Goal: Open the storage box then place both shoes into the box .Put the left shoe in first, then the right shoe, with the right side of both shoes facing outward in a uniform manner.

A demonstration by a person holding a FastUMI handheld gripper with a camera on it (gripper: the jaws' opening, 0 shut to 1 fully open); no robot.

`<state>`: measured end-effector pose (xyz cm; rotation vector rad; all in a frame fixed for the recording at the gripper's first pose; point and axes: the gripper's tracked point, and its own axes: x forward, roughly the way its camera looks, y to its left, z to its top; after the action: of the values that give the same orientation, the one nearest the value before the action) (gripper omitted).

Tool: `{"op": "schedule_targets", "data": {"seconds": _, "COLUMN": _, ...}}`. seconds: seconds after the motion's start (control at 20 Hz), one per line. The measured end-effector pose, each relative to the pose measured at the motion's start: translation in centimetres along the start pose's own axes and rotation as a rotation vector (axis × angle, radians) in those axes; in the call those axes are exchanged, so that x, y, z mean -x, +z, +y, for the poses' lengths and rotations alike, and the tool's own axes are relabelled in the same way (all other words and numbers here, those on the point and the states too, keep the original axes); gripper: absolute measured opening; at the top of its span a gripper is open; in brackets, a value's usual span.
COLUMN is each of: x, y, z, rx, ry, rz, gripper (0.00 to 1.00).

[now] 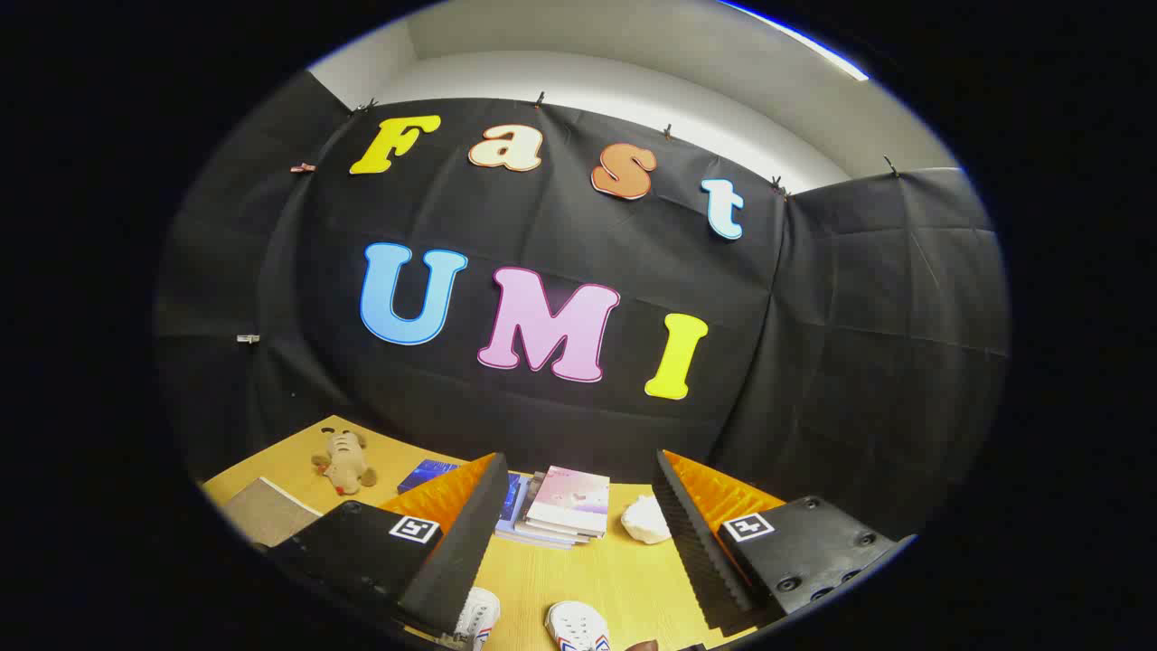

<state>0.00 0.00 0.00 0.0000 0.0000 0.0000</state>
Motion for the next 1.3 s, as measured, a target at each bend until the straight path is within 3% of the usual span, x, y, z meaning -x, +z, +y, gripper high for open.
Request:
{"op": "schedule_targets", "data": {"seconds": 0.9, "x": -0.4, "y": -0.8, "z": 1.2, "rx": 0.01, "ry": 0.043, "rz": 0.01, "gripper": 0.97}}
{"op": "schedule_targets", "data": {"seconds": 1.1, "x": -0.5, "y": -0.5, "z": 2.2, "rx": 0.002, "ry": 0.084, "rz": -0.001, "gripper": 0.97}}
{"op": "schedule_targets", "data": {"seconds": 1.3, "x": -0.4, "y": -1.4, "z": 4.8, "rx": -0.045, "ry": 0.213, "rz": 0.027, "gripper": 0.97}}
